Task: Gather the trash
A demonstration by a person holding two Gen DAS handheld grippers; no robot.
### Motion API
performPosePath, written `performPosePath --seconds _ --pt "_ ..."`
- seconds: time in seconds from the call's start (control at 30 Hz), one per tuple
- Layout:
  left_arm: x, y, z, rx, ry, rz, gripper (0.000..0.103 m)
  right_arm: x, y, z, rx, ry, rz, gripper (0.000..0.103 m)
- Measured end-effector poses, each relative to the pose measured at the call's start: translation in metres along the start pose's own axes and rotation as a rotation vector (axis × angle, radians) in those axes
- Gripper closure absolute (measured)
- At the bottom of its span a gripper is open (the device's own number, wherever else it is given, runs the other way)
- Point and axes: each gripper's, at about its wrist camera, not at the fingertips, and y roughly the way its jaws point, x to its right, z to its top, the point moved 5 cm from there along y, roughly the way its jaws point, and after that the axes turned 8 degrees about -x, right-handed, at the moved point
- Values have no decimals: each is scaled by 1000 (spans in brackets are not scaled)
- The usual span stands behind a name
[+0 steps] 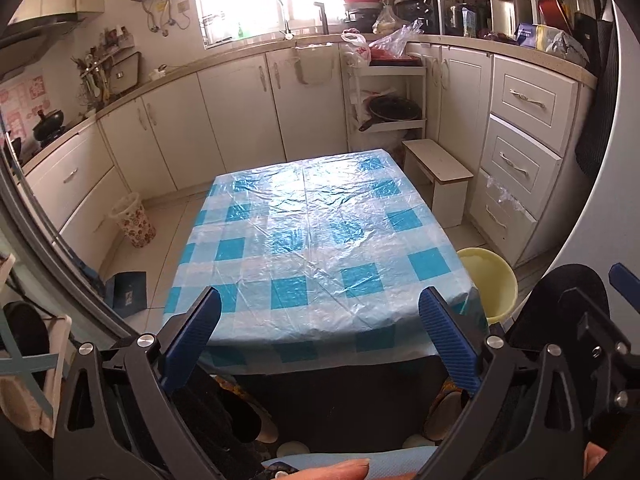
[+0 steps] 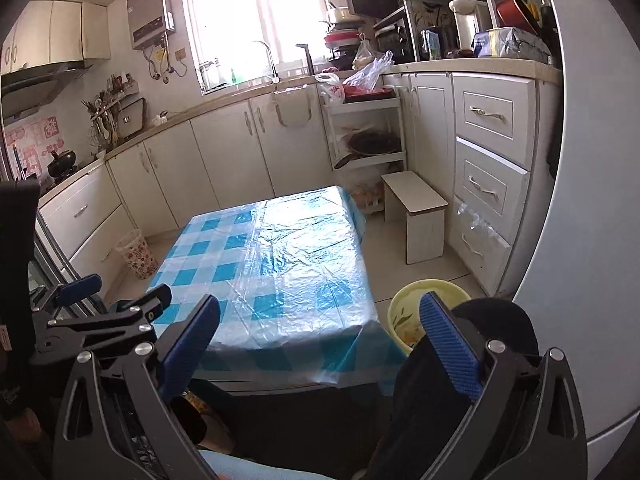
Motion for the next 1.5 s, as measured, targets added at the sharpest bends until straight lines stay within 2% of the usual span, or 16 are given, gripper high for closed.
performPosePath --seconds 0.13,0.3,0.53,0.87,1.5 --pt "-9 -13 -13 8 -18 15 8 -7 -7 -13 5 3 11 7" --pt "-17 -28 -24 22 -46 25 8 -11 -22 -8 71 17 16 7" --pt "-20 -41 -31 45 -58 26 8 -22 -27 -9 81 -12 25 7" --pt "-22 -55 -32 84 -67 40 8 -25 -40 -10 124 -47 19 7" --pt "-24 -68 -31 112 -87 52 8 -28 -47 -13 143 -61 31 7"
